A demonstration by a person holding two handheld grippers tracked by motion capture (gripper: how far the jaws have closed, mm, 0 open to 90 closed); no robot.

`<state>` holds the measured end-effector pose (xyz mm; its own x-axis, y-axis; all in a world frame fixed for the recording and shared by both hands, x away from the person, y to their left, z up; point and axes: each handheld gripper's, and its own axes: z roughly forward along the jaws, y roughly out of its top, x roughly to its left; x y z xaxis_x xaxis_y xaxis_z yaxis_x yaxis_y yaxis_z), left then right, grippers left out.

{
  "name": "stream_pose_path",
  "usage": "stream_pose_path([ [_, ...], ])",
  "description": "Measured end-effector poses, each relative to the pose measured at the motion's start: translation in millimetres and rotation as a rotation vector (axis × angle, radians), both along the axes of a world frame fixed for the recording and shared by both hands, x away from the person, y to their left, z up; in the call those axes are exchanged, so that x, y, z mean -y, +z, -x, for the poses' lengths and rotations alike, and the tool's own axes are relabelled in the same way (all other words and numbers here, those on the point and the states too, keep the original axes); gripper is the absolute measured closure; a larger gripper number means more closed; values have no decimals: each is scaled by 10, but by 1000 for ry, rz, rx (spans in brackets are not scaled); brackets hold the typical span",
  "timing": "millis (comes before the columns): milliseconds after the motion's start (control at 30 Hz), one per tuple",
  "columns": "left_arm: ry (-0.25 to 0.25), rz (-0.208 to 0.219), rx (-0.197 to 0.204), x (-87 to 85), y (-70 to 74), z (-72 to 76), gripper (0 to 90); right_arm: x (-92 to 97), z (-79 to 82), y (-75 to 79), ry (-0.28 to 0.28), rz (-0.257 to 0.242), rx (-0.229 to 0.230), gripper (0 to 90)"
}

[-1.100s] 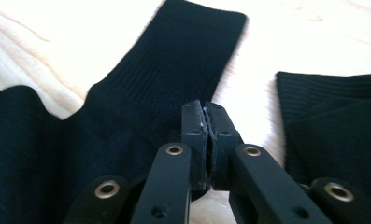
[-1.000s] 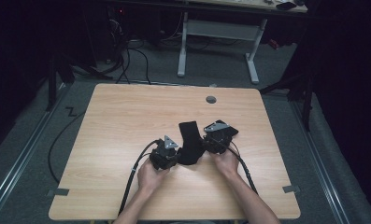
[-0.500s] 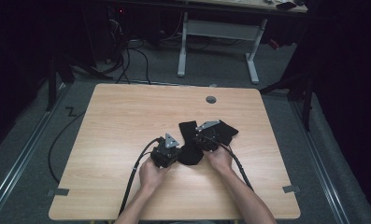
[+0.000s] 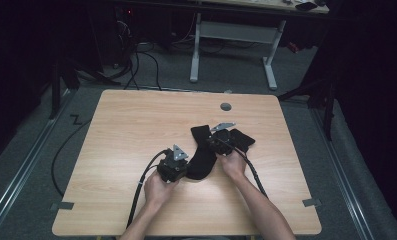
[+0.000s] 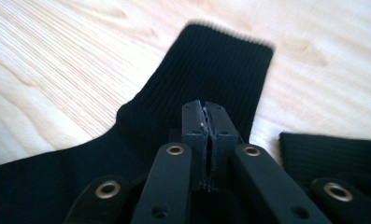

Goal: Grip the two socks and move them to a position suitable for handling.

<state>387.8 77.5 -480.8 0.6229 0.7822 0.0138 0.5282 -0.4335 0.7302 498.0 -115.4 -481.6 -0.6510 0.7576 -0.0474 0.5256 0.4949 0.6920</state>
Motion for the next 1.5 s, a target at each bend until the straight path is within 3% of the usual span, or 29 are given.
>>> stream_pose_path([
  [67, 0, 3, 1, 4, -18, 15, 699, -10, -7, -54, -6, 5, -11, 709],
  [233, -12, 1, 12, 18, -8, 43, 624, 9, 165, 58, 37, -21, 37, 676],
  [333, -18, 3, 11, 36, -16, 45, 577, 65, 396, 117, 93, -53, 25, 638],
  [433, -23, -4, 0, 65, -53, 42, 549, 104, 502, 98, 100, -63, 15, 608],
  [467, -24, -6, 1, 74, -67, 43, 543, 130, 593, 65, 109, -62, 4, 590],
  [633, -18, 3, 1, 74, -104, 30, 524, 160, 699, -52, 130, -30, 0, 570],
  [667, 7, 30, 9, 45, -95, 3, 519, 166, 751, -126, 142, -7, -6, 570],
  [767, 25, 47, 11, 33, -91, -24, 508, 186, 810, -175, 158, -7, 8, 568],
  [933, 19, -5, 14, 72, -130, -24, 488, 197, 929, -146, 196, 21, 3, 580],
  [1000, 17, -18, 18, 78, -159, 11, 484, 185, 883, -59, 175, -10, 36, 613],
  [1100, 20, -11, 18, 67, -164, 28, 479, 154, 765, 4, 144, -49, 39, 642],
  [1200, 20, -21, 17, 50, -163, 47, 466, -10, 494, 50, 87, -48, 38, 679],
  [1267, 24, -19, 23, 36, -165, 57, 465, -53, 428, 47, 71, -39, 41, 686],
  [1333, 30, -17, 18, 16, -175, 56, 457, -158, 268, 15, 30, -29, 10, 685],
  [1500, 39, 1, 10, -23, -216, 67, 451, -253, 156, -69, 2, 2, -10, 646],
])
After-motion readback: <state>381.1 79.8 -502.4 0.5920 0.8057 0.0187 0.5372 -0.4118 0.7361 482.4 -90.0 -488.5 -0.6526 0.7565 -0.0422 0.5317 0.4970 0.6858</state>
